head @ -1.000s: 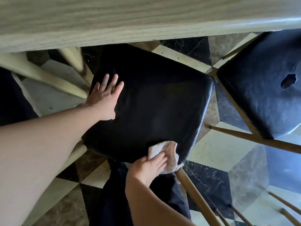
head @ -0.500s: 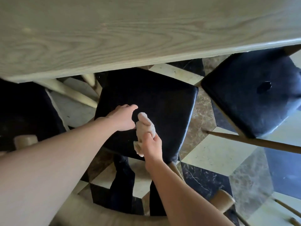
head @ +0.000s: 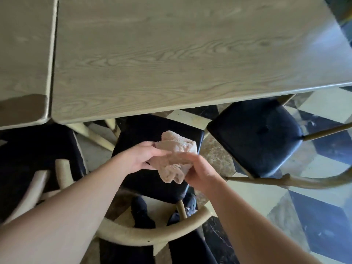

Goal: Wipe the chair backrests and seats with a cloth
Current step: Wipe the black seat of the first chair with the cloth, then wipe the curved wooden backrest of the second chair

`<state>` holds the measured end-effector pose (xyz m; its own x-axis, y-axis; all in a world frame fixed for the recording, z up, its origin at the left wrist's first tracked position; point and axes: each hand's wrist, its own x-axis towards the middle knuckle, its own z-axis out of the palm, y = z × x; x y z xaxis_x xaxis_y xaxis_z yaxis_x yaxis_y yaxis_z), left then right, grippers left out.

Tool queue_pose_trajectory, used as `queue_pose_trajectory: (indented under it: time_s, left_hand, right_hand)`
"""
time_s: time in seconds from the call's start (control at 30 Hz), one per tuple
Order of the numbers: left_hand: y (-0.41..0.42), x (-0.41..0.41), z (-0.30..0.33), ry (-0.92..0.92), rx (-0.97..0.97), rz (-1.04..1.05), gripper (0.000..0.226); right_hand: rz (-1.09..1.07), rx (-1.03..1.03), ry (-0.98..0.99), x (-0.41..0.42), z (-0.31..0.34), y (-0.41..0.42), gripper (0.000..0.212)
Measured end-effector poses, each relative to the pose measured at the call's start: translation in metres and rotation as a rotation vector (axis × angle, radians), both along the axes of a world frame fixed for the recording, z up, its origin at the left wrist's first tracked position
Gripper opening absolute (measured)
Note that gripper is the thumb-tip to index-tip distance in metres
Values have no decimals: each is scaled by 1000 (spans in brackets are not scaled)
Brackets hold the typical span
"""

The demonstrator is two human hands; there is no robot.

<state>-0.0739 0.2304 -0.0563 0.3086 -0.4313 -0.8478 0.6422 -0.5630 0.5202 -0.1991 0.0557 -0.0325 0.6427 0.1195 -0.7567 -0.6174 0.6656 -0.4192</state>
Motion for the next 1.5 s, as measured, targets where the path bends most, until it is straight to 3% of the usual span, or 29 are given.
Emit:
queue_pose_trajectory:
  time_s: [0.1, 0.27, 0.4, 0.53, 0.7, 0.83, 0.9, 1.07, 1.23, 1.37, 1.5]
  left_hand:
    - [-28, -17, 35, -114, -28, 39, 42]
    - [-75, -38, 76, -419, 50, -128, 18]
    - [-117, -61, 123, -548, -35, -183, 13]
    - [-162, -81, 169, -492, -148, -110, 17]
    - [-202, -100, 207, -220, -306, -214, 43]
    - [-255, -119, 220, -156, -331, -186, 18]
    - [-283, -129, 227, -103, -375, -179, 19]
    - [-352, -157, 231, -59, -426, -169, 18]
    - [-410, -178, 219, -143, -330, 63, 18]
    - [-441, -170, 186, -400, -193, 148, 25]
    - [-458, -158, 148, -356, -75, 186, 26]
  right_hand:
    - [-80, -104, 51, -15, 38, -25, 35]
    - [-195, -298, 124, -55, 79, -62, 27]
    - [-225, -443, 141, -91, 106, -83, 25]
    - [-280, -393, 94, -121, 127, -101, 29]
    - [-357, -189, -166, -150, 145, -137, 51]
    - [-307, -134, -279, -166, 155, -175, 45]
    - [-301, -114, -288, -173, 156, -198, 39]
    - [-287, -36, -304, -197, 158, -275, 51]
    - [-263, 45, -318, -202, 160, -342, 62]
    - [-264, -24, -260, -189, 147, -383, 43]
    - [-252, -96, -92, -167, 124, -411, 29]
